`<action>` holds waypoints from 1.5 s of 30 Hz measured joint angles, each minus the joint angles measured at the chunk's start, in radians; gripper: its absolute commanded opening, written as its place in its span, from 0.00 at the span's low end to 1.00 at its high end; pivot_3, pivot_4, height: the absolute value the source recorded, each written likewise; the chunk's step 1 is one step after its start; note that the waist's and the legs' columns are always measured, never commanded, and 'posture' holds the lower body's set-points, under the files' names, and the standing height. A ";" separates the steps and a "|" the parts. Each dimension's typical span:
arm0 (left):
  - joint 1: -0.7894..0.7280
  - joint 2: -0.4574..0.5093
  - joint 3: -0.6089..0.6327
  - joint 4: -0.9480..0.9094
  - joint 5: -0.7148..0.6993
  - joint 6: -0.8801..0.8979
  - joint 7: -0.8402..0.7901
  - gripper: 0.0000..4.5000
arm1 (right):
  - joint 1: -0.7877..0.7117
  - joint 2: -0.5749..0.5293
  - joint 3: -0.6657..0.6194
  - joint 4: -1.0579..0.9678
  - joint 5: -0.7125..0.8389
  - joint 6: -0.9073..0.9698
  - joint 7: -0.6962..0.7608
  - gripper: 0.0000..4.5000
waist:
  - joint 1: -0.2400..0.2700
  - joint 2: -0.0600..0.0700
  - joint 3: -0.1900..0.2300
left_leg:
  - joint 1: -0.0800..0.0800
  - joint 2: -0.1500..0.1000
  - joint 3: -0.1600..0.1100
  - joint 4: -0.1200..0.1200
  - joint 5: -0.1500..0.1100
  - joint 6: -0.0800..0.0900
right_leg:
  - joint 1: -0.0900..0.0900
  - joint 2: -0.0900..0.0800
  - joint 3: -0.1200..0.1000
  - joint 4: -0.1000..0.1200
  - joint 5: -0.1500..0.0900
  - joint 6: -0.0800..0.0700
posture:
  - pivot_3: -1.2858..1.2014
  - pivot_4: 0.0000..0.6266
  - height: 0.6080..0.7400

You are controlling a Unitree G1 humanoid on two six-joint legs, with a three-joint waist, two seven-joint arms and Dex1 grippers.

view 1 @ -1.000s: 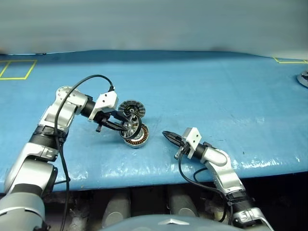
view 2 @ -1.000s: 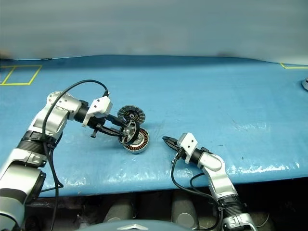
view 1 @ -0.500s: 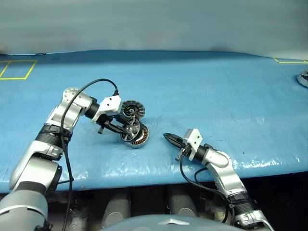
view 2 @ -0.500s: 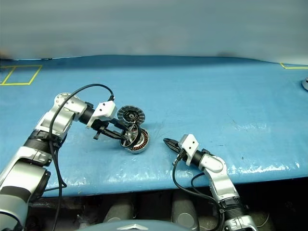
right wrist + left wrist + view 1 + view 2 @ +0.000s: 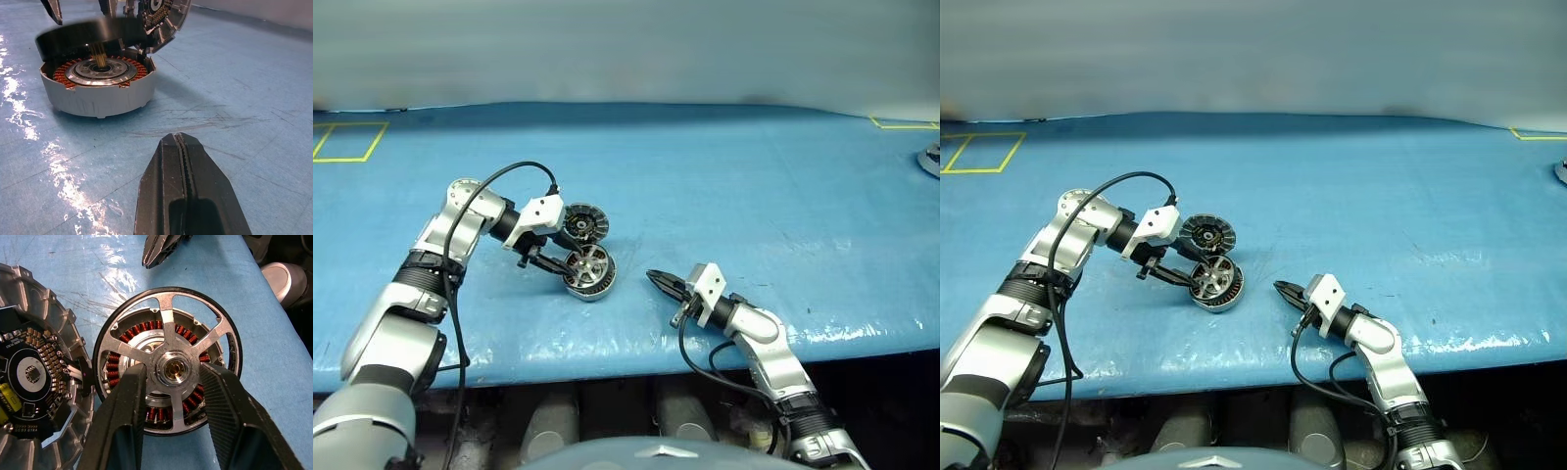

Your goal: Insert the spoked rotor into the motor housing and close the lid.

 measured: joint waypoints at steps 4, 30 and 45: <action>0.000 0.000 0.016 -0.001 -0.004 -0.002 0.022 0.70 | 0.000 0.000 0.000 0.000 -0.001 0.000 -0.008 0.00 | 0.000 0.000 0.000 | 0.000 0.000 0.000 0.000 0.000 0.000 | 0.000 0.000 0.000 0.000 0.000 0.000 | 0.52 0.24 1.00; 0.196 -0.013 0.086 -0.225 -0.071 0.094 0.175 0.00 | -0.038 -0.004 0.009 0.011 -0.022 0.068 -0.015 0.00 | 0.004 0.000 0.000 | 0.000 0.000 0.000 0.004 0.000 0.000 | 0.002 0.001 0.001 0.001 0.000 0.000 | 0.52 0.24 1.00; 0.215 -0.031 -0.002 -0.190 0.012 0.055 0.189 0.00 | -0.029 0.013 0.005 0.007 0.019 0.041 0.010 0.00 | 0.004 0.001 -0.001 | 0.003 0.000 0.000 0.004 0.000 0.000 | 0.004 0.001 0.002 0.001 0.000 0.000 | 0.52 0.24 1.00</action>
